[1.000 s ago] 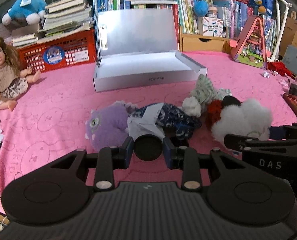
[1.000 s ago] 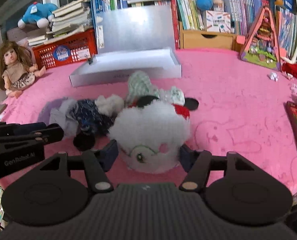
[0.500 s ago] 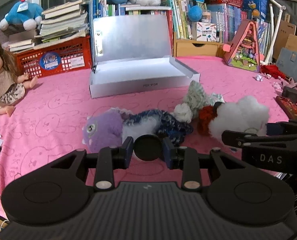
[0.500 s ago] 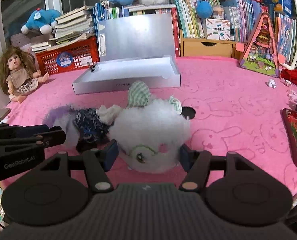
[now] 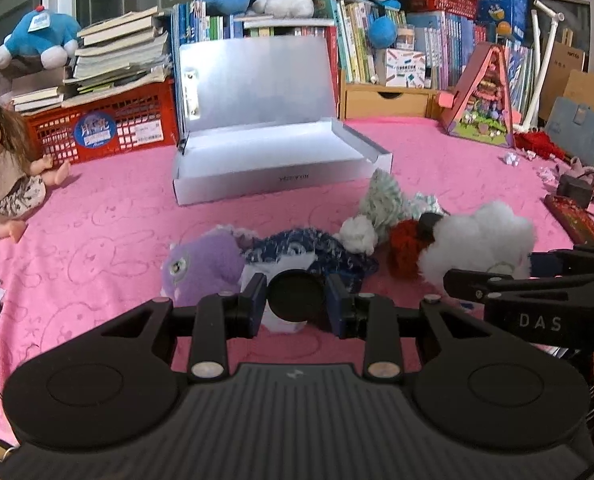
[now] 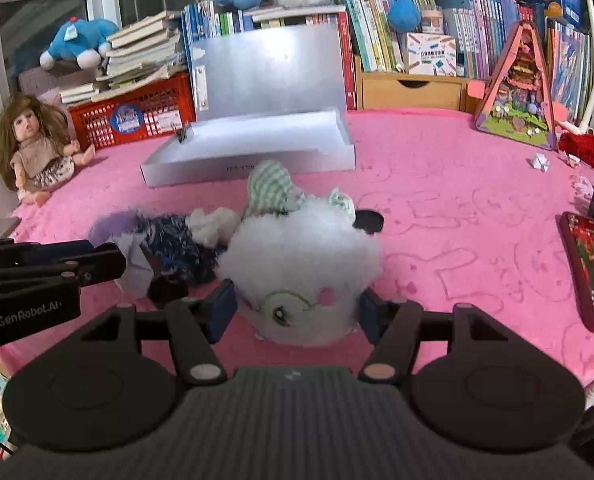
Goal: Organize objects
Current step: 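Lift the black puck with left gripper while right gripper lifts the white plush, then carry puck into white box and open left gripper while right releases plush inside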
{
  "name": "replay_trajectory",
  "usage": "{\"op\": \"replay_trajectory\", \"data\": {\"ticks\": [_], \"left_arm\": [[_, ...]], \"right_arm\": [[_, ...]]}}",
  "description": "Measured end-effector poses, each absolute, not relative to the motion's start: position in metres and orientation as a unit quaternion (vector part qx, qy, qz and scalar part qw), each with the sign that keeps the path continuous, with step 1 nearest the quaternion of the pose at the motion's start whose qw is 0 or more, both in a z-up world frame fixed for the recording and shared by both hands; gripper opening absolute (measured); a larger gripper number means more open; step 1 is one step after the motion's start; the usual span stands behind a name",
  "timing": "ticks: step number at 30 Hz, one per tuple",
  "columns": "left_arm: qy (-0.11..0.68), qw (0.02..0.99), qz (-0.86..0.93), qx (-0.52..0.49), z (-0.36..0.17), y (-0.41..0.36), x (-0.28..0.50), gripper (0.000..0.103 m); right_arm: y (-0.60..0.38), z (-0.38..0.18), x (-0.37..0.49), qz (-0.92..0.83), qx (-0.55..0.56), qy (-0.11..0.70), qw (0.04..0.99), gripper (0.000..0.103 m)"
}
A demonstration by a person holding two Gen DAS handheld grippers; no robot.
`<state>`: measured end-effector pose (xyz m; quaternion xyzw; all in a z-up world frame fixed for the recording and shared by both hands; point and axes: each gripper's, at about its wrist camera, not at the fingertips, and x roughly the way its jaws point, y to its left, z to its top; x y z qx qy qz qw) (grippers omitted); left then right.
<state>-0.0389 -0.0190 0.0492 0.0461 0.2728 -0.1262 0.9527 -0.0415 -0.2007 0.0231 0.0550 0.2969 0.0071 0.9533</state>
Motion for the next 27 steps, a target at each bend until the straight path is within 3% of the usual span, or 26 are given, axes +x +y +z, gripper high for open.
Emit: {"op": "replay_trajectory", "data": {"ticks": [27], "left_arm": [[0.228,0.964,-0.13,0.042,0.128,-0.017,0.086,0.037]], "right_arm": [[-0.25,0.095,0.068,0.038,0.071,0.264,0.961,0.065]]}}
